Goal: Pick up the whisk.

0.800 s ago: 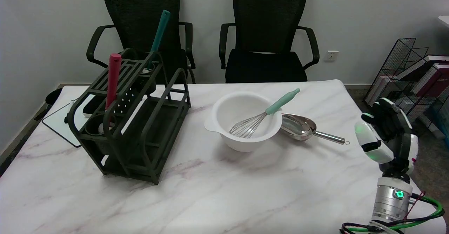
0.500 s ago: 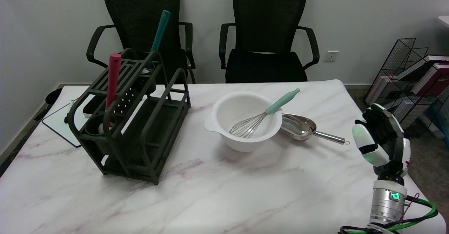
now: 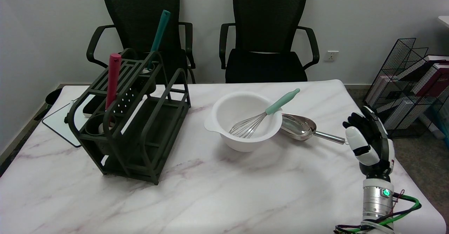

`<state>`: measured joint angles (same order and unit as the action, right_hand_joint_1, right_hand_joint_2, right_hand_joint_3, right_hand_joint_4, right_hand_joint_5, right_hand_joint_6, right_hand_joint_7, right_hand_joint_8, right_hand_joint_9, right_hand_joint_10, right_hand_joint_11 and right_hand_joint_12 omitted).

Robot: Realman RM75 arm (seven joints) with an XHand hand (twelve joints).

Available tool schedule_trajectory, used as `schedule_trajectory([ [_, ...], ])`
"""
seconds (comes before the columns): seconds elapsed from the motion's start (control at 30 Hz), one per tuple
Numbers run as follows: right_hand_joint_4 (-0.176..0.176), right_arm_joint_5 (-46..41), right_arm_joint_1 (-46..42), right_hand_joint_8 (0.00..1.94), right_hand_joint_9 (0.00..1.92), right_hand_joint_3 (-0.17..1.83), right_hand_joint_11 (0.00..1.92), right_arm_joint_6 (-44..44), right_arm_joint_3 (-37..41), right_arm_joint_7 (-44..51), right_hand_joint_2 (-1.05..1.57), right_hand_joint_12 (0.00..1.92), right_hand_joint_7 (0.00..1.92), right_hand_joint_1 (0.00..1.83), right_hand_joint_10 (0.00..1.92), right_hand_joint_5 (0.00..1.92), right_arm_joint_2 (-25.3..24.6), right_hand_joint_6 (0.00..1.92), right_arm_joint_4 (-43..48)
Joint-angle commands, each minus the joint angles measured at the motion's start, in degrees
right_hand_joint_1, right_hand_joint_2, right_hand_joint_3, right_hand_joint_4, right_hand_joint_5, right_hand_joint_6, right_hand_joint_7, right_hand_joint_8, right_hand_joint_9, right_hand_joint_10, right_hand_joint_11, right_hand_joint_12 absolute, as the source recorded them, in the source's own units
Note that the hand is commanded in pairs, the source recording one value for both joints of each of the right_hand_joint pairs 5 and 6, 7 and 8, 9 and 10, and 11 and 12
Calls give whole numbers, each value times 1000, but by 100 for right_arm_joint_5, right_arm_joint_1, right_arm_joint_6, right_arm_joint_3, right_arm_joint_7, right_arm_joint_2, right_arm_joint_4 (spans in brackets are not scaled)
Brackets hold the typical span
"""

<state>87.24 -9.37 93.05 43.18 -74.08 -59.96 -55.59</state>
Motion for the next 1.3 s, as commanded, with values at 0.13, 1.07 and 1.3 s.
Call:
schedule_trajectory([
  [0.13,0,480,1055,441,482,795,530,-1514,46,-3045,-110,530,441,918,482,144,186,144,907],
  [1.07,0,1174,2276,364,425,627,427,-3125,-146,-4397,-148,427,364,915,425,0,148,0,1118],
  [1.3,0,1177,2356,361,428,623,418,-3530,-154,-4397,-114,418,361,913,428,0,101,0,1234],
])
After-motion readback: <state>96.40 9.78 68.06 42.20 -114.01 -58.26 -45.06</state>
